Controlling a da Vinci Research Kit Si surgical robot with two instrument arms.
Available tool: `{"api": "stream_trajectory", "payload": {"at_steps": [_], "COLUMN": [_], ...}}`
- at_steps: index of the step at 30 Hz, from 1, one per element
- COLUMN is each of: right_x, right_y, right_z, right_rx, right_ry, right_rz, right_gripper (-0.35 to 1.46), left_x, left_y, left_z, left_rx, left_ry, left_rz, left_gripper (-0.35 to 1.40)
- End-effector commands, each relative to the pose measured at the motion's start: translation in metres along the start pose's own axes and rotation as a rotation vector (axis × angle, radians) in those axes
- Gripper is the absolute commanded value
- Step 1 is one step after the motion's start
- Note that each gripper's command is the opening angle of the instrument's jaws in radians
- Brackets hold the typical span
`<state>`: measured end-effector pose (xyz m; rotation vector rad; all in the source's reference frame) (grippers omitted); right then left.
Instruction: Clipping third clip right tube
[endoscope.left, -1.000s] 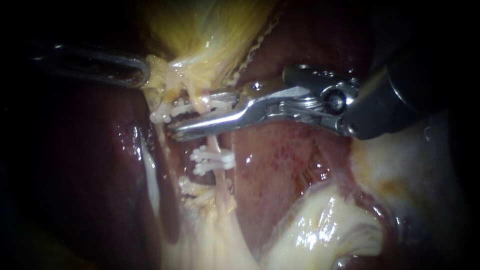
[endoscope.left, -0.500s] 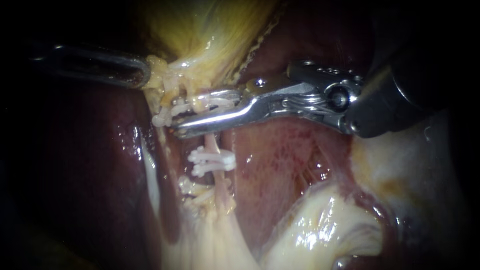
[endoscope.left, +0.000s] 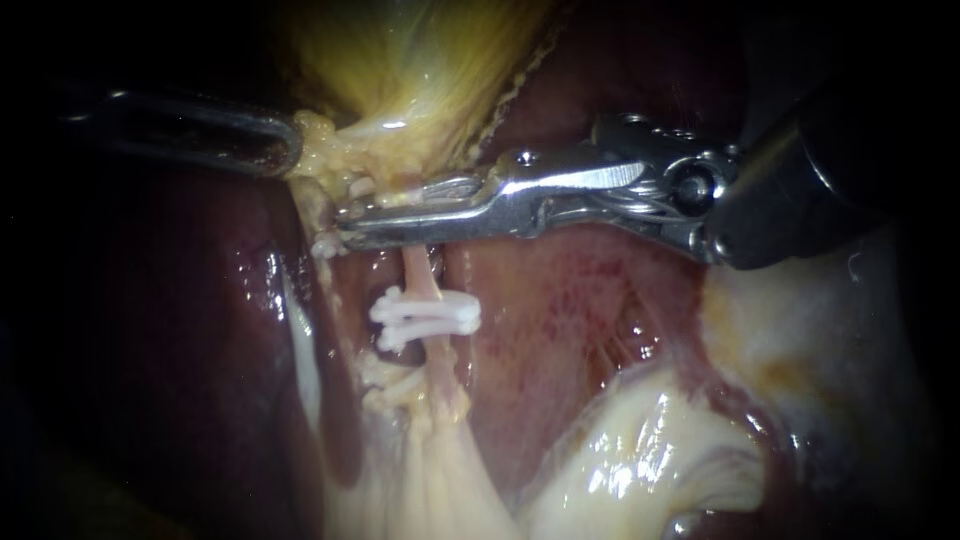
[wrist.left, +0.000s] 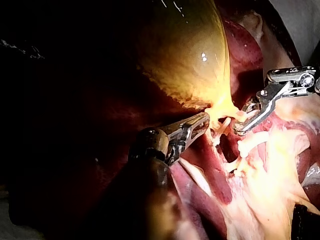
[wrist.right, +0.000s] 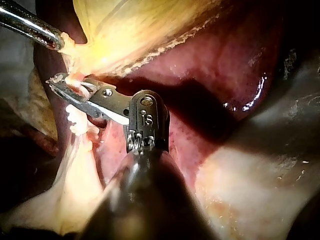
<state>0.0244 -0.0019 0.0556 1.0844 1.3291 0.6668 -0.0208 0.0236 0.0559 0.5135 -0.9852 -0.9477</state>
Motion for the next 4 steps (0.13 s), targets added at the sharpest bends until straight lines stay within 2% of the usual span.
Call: {"api": "stream_trajectory", "payload": {"at_steps": [1, 4], "right_x": [-0.0001, -0.0002], "right_y": [0.0001, 0.0002], "right_z": [0.0000, 0.0000], "right_rx": [0.001, 0.000], "right_ry": [-0.001, -0.001], "right_rz": [0.000, -0.001], "right_gripper": [-0.35, -0.35], "left_x": [0.0000, 0.0000], "left_y": [0.0000, 0.0000], "left_z": [0.0000, 0.0000], "left_rx": [0.000, 0.000], "left_ry": [0.000, 0.000], "left_rz": [0.000, 0.000], "left_gripper": [-0.35, -0.35]}}
